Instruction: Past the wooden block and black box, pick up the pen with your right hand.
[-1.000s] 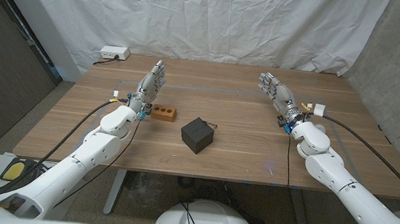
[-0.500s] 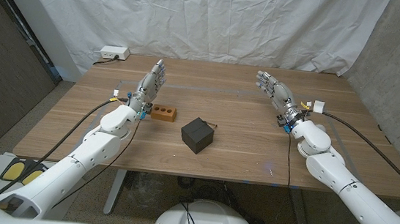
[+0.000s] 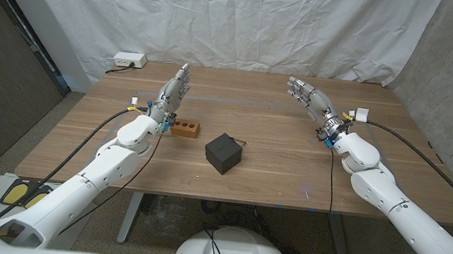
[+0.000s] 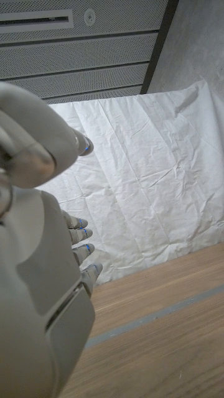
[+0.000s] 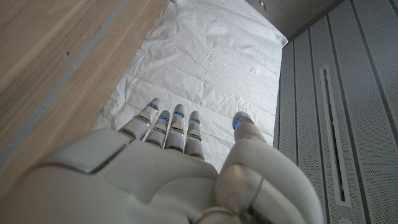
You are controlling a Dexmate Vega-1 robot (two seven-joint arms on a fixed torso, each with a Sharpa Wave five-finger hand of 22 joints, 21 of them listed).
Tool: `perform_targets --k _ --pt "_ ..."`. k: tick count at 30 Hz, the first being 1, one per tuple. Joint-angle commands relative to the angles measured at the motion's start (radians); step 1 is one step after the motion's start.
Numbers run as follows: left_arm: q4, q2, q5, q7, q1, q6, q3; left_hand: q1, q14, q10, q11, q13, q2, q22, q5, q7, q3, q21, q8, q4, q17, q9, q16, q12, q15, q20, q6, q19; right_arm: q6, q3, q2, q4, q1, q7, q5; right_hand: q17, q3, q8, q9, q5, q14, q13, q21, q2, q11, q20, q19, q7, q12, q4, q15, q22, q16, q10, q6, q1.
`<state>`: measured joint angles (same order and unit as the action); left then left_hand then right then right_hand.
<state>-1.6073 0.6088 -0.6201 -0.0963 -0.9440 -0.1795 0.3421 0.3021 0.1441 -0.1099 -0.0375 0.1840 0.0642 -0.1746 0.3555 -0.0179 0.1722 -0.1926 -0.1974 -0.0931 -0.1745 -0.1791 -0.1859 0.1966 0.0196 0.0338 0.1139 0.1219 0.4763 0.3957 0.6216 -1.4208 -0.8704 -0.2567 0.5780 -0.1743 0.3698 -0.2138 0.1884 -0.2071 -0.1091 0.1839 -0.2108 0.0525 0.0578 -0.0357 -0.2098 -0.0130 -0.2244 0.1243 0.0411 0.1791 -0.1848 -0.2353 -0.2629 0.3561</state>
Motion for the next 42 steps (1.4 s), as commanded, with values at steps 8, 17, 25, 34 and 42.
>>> perform_targets --k 8,17,25,34,42 --pt "-0.054 0.045 0.022 -0.023 -0.015 0.061 -0.005 0.015 -0.011 0.011 -0.001 0.002 -0.002 -0.004 0.005 -0.004 -0.001 -0.009 -0.006 0.008 -0.006 -0.006 -0.006 0.011 -0.002 0.077 -0.013 -0.006 0.102 0.007 0.000 0.099 0.044 -0.072 -0.029 -0.004 0.004 -0.004 0.005 0.005 -0.004 0.004 0.004 -0.004 -0.008 0.006 0.000 -0.009 -0.003 0.015 0.002 0.005 0.001 -0.009 -0.008 0.023" --pt "-0.045 0.053 0.033 0.000 -0.013 0.028 -0.009 0.022 -0.044 0.042 0.001 0.002 -0.001 -0.003 0.007 -0.004 -0.006 -0.018 -0.013 0.012 -0.006 -0.006 -0.013 0.020 0.000 0.073 -0.041 -0.037 0.124 0.014 0.011 0.085 0.035 -0.046 -0.074 -0.004 0.007 -0.005 0.005 0.006 -0.005 0.005 0.004 -0.004 -0.007 0.006 -0.001 -0.011 -0.004 0.021 0.001 0.005 0.001 -0.014 -0.018 0.034" --pt "-0.049 0.066 0.019 0.023 -0.030 0.013 -0.021 0.027 -0.055 0.055 0.001 0.002 0.000 -0.003 0.008 -0.006 -0.010 -0.021 -0.017 0.014 -0.006 -0.006 -0.013 0.022 -0.001 0.072 -0.059 -0.050 0.127 0.025 0.026 0.050 0.022 -0.027 -0.114 -0.004 0.008 -0.007 0.006 0.007 -0.005 0.005 0.004 -0.004 -0.005 0.006 0.000 -0.019 -0.004 0.023 0.000 0.005 0.001 -0.015 -0.027 0.040" --pt "-0.060 0.074 0.019 0.021 -0.050 0.001 -0.030 0.031 -0.061 0.063 0.002 0.002 0.001 -0.003 0.010 -0.005 -0.013 -0.019 -0.016 0.016 -0.006 -0.006 -0.013 0.023 -0.002 0.070 -0.064 -0.052 0.091 0.039 0.052 -0.004 0.007 -0.027 -0.128 -0.004 0.009 -0.006 0.006 0.007 -0.004 0.005 0.005 -0.004 -0.009 0.007 0.001 -0.023 -0.003 0.027 0.000 0.006 0.002 -0.013 -0.030 0.048" --pt "-0.050 0.077 0.015 0.035 -0.051 -0.006 -0.032 0.033 -0.063 0.062 -0.002 0.002 0.001 -0.003 0.011 -0.005 -0.014 -0.018 -0.016 0.017 -0.006 -0.006 -0.012 0.021 -0.002 0.071 -0.067 -0.054 0.084 0.031 0.080 -0.081 -0.023 0.051 -0.221 -0.004 0.010 -0.006 0.006 0.008 -0.002 0.006 0.006 -0.005 -0.016 0.007 0.002 -0.030 -0.003 0.029 -0.001 0.006 0.002 -0.014 -0.035 0.054"
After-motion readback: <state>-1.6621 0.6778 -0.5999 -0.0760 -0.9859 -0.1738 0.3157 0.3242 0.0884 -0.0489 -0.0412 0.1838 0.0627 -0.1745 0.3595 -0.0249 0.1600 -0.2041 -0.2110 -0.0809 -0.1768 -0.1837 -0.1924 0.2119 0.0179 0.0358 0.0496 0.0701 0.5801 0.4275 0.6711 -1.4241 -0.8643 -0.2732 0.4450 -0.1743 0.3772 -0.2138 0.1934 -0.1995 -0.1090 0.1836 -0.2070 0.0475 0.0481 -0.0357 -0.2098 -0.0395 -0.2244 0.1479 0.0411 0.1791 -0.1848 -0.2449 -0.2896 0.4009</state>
